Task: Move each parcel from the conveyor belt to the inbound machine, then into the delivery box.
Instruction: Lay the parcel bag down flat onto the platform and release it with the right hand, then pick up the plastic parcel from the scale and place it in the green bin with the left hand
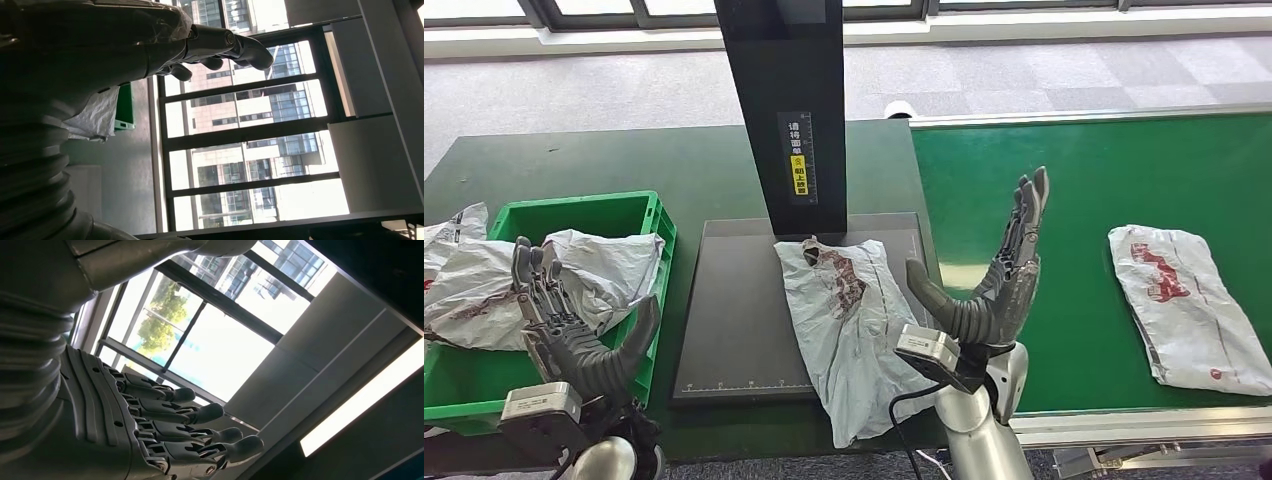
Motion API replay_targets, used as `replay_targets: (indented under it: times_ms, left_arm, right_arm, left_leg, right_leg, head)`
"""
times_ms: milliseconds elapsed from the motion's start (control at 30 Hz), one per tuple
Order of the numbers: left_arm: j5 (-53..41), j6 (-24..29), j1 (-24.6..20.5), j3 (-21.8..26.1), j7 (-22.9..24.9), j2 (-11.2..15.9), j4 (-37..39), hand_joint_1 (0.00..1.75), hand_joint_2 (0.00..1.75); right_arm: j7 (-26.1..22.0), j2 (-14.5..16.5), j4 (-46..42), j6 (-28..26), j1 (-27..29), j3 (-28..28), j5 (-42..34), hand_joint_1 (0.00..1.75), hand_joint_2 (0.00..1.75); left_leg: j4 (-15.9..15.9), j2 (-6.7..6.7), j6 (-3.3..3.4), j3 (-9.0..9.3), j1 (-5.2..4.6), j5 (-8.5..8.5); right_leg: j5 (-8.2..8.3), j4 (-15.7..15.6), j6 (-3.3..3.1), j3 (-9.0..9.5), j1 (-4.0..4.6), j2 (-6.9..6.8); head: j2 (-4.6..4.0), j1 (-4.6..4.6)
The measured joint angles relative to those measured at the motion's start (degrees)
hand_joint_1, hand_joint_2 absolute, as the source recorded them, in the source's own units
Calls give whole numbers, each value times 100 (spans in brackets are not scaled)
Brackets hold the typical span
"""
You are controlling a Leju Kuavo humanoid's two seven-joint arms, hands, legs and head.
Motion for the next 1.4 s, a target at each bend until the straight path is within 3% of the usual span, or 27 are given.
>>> replay_targets:
  times_ms: [367, 533, 667, 800, 1100, 1400]
  left_arm:
    - [-61, -68, -1, 0, 1, -11, 45, 0, 175]
    - [-470, -520, -146, -30, 143, -54, 279, 0, 175]
    - [-835, -1108, -571, -327, 286, -238, 990, 0, 175]
    - [-918, -1342, -987, -707, 337, -360, 1868, 0, 175]
    - [-684, -1267, -1804, -1068, 433, -512, 3494, 0, 175]
    - [-607, -1198, -2129, -1200, 491, -614, 4282, 0, 175]
  right_arm:
    - [-1, -40, -1285, -2, 326, -18, -307, 0, 175]
    - [-3, -48, -1871, -1, 403, 15, -333, 0, 175]
    - [-3, -55, -2000, 3, 391, 138, -376, 0, 175]
    - [-2, -58, -2000, 7, 378, 214, -396, 0, 175]
    - [-1, -59, -1964, 7, 361, 278, -414, 0, 175]
    - [0, -61, -1903, 9, 350, 311, -420, 0, 175]
  left_leg:
    - [0, -1, 0, 0, 0, -1]
    - [1, -3, 1, 2, -1, 0]
    - [3, -4, 2, 5, -2, 1]
    - [6, -1, 3, 9, -4, 1]
    - [5, -2, 2, 6, -3, 1]
    - [5, -3, 3, 3, -3, 1]
  right_leg:
    - [-1, 0, 0, 0, 0, -1]
    - [0, 0, 1, 3, -1, -2]
    - [5, -1, 3, 10, -2, -4]
    - [11, -1, 4, 11, -4, -2]
    - [11, 0, 3, 11, -3, -2]
    - [11, 0, 4, 10, -4, -2]
  head:
    - [0, 0]
    - [0, -1]
    - [0, 1]
    - [0, -2]
    - [0, -1]
    - [0, -1]
